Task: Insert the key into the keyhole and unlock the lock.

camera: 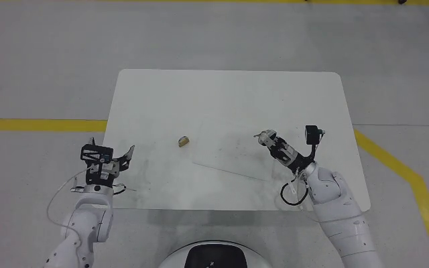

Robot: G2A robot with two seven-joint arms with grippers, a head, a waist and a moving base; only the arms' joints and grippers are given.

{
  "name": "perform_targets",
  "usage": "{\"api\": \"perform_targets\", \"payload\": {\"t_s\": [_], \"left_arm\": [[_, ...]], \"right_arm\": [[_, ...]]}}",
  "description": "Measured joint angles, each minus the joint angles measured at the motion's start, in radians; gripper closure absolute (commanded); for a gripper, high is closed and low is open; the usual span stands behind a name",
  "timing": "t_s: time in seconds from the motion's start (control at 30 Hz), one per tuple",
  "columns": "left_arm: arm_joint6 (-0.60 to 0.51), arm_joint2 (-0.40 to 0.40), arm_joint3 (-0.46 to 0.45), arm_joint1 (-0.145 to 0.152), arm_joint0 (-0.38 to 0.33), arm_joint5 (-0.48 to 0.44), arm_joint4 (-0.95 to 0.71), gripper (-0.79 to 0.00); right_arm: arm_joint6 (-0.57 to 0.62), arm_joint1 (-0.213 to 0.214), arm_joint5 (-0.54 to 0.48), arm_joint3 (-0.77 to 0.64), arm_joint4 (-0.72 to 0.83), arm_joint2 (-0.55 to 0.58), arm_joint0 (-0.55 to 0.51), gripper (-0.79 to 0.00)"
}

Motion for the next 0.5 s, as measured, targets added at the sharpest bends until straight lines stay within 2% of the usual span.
{"api": "perform_targets", "payload": {"t_s": [0.1, 0.2, 0.3, 0.4, 0.43, 0.5], "left_arm": [[-0.005, 0.034, -0.049, -0.003, -0.017, -0.071, -0.032, -0.785], [-0.02, 0.073, -0.064, -0.006, -0.07, -0.214, -0.159, -0.785], [-0.09, 0.107, -0.045, -0.006, -0.164, -0.371, -0.288, -0.785], [-0.2, 0.177, -0.005, -0.012, -0.258, -0.506, -0.388, -0.785], [-0.228, 0.192, 0.007, -0.013, -0.278, -0.568, -0.456, -0.785], [-0.228, 0.193, 0.008, -0.013, -0.276, -0.612, -0.514, -0.785]], "right_arm": [[0.0, 0.0, 0.0, 0.0, 0.0, 0.0, 0.0, 0.0], [0.0, 0.0, 0.0, 0.0, 0.0, 0.0, 0.0, 0.0], [0.0, 0.0, 0.0, 0.0, 0.0, 0.0, 0.0, 0.0], [0.0, 0.0, 0.0, 0.0, 0.0, 0.0, 0.0, 0.0], [0.0, 0.0, 0.0, 0.0, 0.0, 0.0, 0.0, 0.0], [0.0, 0.0, 0.0, 0.0, 0.0, 0.0, 0.0, 0.0]]}}
